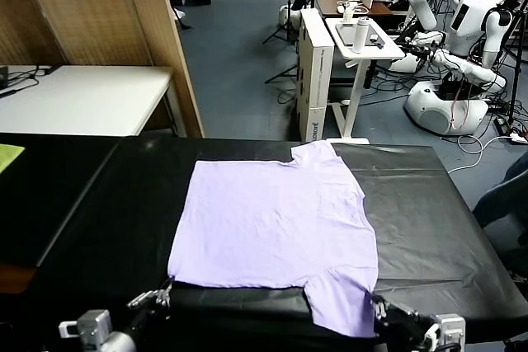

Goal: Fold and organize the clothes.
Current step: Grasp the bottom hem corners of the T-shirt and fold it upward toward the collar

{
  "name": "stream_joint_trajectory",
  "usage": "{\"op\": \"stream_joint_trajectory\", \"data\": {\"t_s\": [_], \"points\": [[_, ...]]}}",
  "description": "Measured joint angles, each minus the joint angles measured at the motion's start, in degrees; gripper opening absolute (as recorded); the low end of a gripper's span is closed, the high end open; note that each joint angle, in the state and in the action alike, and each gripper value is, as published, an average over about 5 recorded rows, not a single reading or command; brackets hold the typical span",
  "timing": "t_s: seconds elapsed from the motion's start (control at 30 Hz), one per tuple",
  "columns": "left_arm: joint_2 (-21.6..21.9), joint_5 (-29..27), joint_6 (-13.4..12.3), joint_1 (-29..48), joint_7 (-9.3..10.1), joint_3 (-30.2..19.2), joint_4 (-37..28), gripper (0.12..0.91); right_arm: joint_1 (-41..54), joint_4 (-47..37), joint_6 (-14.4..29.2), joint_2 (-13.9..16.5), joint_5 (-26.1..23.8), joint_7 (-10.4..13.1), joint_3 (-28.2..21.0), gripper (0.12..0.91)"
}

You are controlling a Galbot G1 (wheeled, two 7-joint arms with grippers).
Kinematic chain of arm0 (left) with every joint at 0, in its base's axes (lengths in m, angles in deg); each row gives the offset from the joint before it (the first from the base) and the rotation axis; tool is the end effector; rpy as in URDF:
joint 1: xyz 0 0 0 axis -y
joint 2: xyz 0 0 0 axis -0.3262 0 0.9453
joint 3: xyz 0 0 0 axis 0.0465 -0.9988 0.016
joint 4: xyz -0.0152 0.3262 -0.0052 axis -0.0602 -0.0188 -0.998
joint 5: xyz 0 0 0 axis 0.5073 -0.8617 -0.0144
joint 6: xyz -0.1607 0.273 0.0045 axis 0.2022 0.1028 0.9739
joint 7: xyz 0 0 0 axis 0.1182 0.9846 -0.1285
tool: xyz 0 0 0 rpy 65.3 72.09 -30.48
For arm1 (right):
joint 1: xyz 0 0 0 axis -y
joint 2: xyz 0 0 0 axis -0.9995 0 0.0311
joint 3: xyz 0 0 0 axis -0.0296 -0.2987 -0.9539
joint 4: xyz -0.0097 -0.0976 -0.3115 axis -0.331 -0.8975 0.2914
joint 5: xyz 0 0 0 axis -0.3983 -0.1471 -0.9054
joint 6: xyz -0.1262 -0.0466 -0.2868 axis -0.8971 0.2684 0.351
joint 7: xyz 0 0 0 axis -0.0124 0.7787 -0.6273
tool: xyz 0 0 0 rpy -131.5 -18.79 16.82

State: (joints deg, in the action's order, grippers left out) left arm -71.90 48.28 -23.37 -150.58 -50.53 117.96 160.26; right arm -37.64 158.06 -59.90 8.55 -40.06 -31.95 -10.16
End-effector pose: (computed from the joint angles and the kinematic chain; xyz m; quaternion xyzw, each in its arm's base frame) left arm 0.1096 0.0611 -0.2275 -0.0240 -0.9561 0.1143 0.2686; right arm 0.1226 -0.0791 -0.1992 0.0815 -0.9607 -0.0808 0.2529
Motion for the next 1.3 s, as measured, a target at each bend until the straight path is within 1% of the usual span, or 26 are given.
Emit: {"op": "stream_joint_trajectory", "data": {"t_s": [0.33, 0.6, 0.93, 1.3], "points": [[-2.3, -1.3, -0.2, 10.2, 0.14, -2.1, -4.5, 0.146, 12.1, -9.8, 0.1, 2.5, 0.8, 0.1, -3.1, 0.138], [-1.8, -2.5, -0.2, 16.8, 0.01, -4.1, -8.6, 0.146, 20.3, -15.7, 0.8, 3.9, 0.1, 0.2, -6.1, 0.138], [-0.7, -4.8, -0.4, 22.0, -0.89, -6.6, -13.9, 0.146, 25.4, -21.5, 1.5, 3.7, -2.3, 0.2, -10.4, 0.138], [1.9, -5.5, -1.4, 25.6, -1.98, -8.5, -18.8, 0.146, 28.2, -25.3, 2.0, 3.3, -3.8, 0.2, -13.1, 0.138]]}}
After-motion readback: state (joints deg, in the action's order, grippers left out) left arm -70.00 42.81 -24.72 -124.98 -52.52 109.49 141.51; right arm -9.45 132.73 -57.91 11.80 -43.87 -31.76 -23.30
